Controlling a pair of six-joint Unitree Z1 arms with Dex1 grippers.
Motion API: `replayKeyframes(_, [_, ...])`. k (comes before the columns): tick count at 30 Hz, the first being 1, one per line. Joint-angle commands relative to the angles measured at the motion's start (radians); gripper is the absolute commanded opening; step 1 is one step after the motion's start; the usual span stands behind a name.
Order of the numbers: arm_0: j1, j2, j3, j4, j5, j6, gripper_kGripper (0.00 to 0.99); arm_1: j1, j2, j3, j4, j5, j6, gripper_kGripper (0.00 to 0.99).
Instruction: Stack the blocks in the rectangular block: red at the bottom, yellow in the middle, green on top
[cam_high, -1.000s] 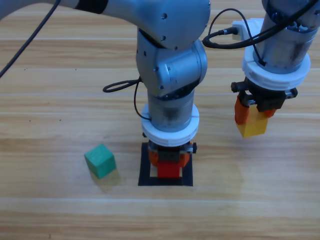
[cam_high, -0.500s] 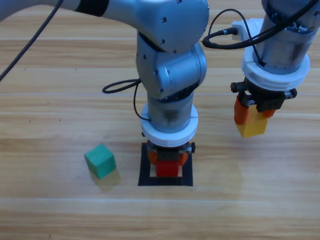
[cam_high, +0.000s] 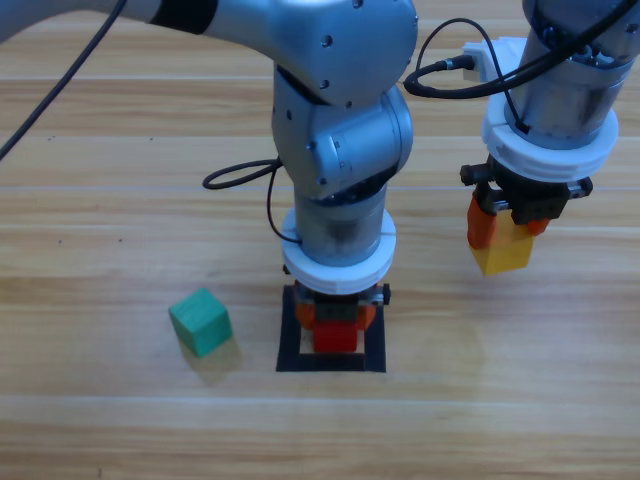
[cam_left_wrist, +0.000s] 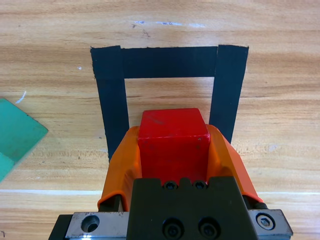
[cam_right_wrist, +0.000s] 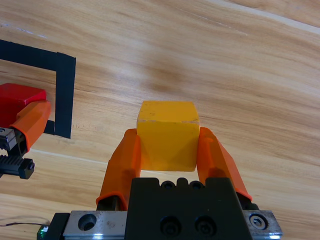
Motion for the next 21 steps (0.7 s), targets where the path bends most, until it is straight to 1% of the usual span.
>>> replayKeyframes(1, [0.014, 0.041, 0.032, -0.023, 0.015, -0.013, 0.0, -0.033, -0.02, 0.025, -0.015, -0.007, -0.012, 0.11])
replayKeyframes(15, [0.012, 0.039, 0.03, -0.024, 0.021, -0.022, 0.002, -0.033, -0.027, 0.03, -0.015, -0.007, -0.01, 0.11])
replayKeyframes(16, [0.011, 0.041, 0.024, -0.024, 0.023, -0.022, 0.064, -0.033, -0.027, 0.032, -0.015, -0.007, -0.01, 0.11])
replayKeyframes(17, [0.008, 0.041, 0.012, -0.021, 0.026, -0.022, 0.351, -0.033, -0.027, 0.032, -0.015, -0.007, -0.01, 0.11])
replayKeyframes(18, [0.006, 0.039, 0.007, -0.017, 0.028, -0.022, 0.719, -0.033, -0.027, 0.032, -0.015, -0.007, -0.01, 0.11])
replayKeyframes(19, [0.006, 0.035, 0.007, -0.014, 0.028, -0.024, 0.963, -0.033, -0.027, 0.032, -0.015, -0.007, -0.01, 0.11])
replayKeyframes(20, [0.006, 0.029, 0.007, -0.009, 0.029, -0.027, 0.989, -0.031, -0.027, 0.032, -0.015, -0.007, -0.01, 0.11])
replayKeyframes(21, [0.006, 0.022, 0.007, -0.006, 0.031, -0.028, 0.99, -0.033, -0.027, 0.032, -0.015, -0.007, -0.01, 0.11])
